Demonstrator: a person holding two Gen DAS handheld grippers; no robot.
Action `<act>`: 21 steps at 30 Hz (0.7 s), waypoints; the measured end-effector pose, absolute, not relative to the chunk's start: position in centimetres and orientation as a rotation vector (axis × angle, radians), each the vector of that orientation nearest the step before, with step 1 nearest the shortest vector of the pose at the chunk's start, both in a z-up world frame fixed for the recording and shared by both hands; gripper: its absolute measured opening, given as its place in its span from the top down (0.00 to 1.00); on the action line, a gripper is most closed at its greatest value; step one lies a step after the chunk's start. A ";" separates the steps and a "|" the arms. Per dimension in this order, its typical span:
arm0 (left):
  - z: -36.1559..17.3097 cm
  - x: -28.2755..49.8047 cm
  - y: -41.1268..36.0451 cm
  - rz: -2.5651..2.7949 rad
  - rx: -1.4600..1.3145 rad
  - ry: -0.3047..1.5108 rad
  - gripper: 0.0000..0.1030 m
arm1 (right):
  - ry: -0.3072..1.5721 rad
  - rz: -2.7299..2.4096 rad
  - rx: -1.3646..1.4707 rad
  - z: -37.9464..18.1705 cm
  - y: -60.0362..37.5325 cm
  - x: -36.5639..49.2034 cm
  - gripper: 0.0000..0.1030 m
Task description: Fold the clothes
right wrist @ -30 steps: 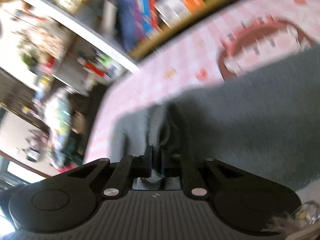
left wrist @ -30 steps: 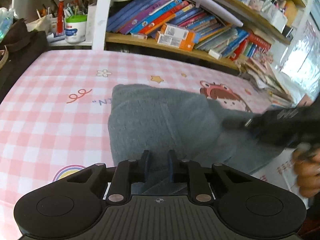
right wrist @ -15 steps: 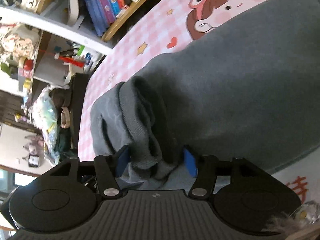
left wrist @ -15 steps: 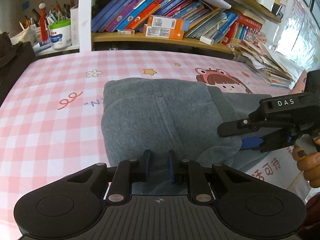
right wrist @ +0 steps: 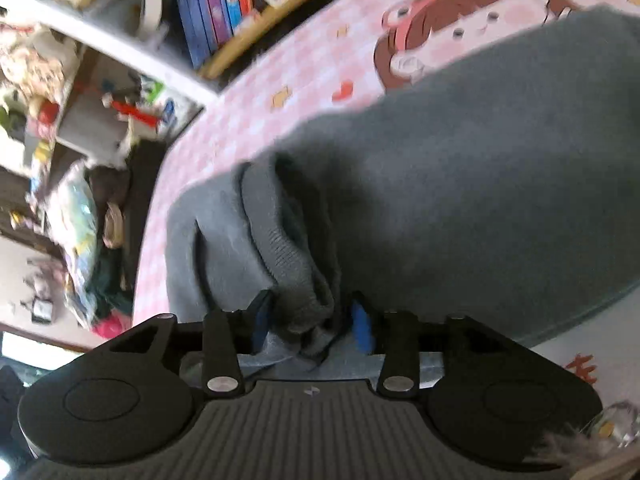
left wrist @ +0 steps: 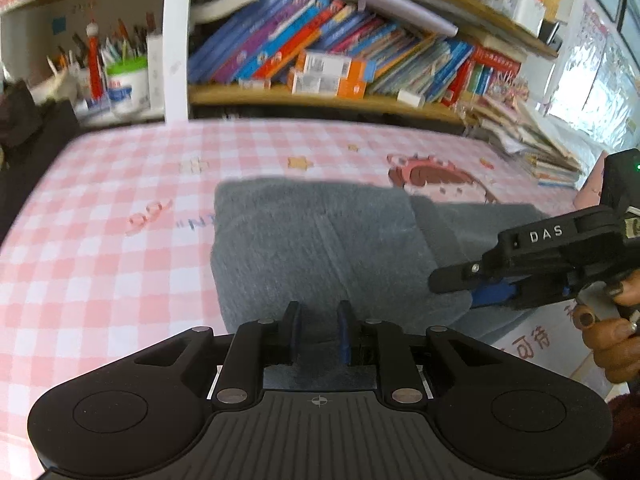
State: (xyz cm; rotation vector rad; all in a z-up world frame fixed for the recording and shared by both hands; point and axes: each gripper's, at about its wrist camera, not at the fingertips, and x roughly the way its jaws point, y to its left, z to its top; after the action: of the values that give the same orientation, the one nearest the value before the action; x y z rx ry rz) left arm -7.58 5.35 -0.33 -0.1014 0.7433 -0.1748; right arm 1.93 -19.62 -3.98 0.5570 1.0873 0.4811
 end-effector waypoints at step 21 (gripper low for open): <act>0.7 -8.2 6.0 -0.172 -0.110 0.671 0.81 | 0.883 0.480 0.071 -2.6 -15.2 1.8 0.85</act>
State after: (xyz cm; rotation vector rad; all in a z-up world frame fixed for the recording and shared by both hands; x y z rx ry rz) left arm -8.24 6.04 0.71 -0.1101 0.6715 -0.1724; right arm 1.75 -15.21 -2.63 0.0713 0.8833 0.4796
